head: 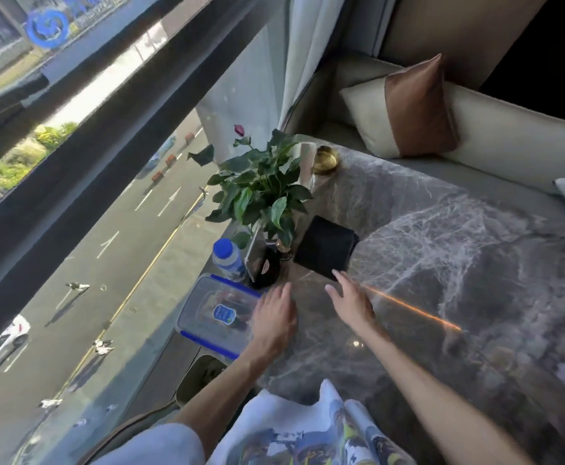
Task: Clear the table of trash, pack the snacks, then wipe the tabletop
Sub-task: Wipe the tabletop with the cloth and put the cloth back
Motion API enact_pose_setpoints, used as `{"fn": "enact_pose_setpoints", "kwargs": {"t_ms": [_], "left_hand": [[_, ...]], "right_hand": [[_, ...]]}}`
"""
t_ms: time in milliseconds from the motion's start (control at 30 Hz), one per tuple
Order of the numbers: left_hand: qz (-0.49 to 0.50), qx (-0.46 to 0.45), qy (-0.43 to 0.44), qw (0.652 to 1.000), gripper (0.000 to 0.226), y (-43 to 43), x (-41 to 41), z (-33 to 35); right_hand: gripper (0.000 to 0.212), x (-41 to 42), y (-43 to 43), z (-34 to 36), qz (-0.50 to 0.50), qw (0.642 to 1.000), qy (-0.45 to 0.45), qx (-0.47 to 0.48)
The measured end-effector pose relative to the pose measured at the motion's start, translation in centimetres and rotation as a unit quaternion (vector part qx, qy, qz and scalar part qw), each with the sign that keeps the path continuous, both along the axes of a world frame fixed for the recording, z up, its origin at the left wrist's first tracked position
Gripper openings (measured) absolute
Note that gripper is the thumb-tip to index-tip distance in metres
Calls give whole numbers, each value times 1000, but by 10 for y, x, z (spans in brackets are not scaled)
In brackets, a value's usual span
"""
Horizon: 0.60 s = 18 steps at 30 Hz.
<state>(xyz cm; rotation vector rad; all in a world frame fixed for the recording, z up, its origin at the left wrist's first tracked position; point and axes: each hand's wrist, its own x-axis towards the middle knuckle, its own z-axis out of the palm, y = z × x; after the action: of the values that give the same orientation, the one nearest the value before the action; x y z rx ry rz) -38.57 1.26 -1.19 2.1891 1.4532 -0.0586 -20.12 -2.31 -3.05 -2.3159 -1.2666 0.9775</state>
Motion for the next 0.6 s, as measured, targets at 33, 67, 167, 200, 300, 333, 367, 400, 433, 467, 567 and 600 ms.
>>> {"fn": "enact_pose_setpoints", "kwargs": {"t_ms": [33,67,167,200,300,333,367,400,433,467,567,600], "left_hand": [[-17,-19,6,1000,41,10,15,0],[-26,-43,10,999,38,21,31,1],[-43,-95,18,994,46,55,70,-3],[-48,-98,23,994,46,67,81,-5],[-43,-108,16,993,39,100,109,-12],[-33,-113,11,993,36,110,116,-14],[-22,-117,15,993,34,119,122,-16],[-13,-116,28,993,33,127,127,-18],[-9,-116,47,992,33,134,131,-20],[-6,-119,66,991,35,140,135,-21],[8,-149,106,983,41,151,142,-29],[14,-158,116,981,43,153,143,-31]], "right_hand": [[49,11,4,1,-18,1000,-5,11],[48,21,9,1,-33,999,-7,17],[46,43,25,-1,-70,997,0,13],[45,49,31,-3,-81,997,5,15],[46,61,46,-11,-91,996,11,14],[47,64,51,-14,-85,996,14,7],[48,66,56,-17,-74,997,19,0],[49,67,60,-20,-59,998,24,-6],[50,68,65,-24,-41,999,28,-11],[51,68,70,-28,-21,999,32,-16],[52,69,82,-38,29,998,43,-37],[53,69,85,-41,40,997,45,-46]]}}
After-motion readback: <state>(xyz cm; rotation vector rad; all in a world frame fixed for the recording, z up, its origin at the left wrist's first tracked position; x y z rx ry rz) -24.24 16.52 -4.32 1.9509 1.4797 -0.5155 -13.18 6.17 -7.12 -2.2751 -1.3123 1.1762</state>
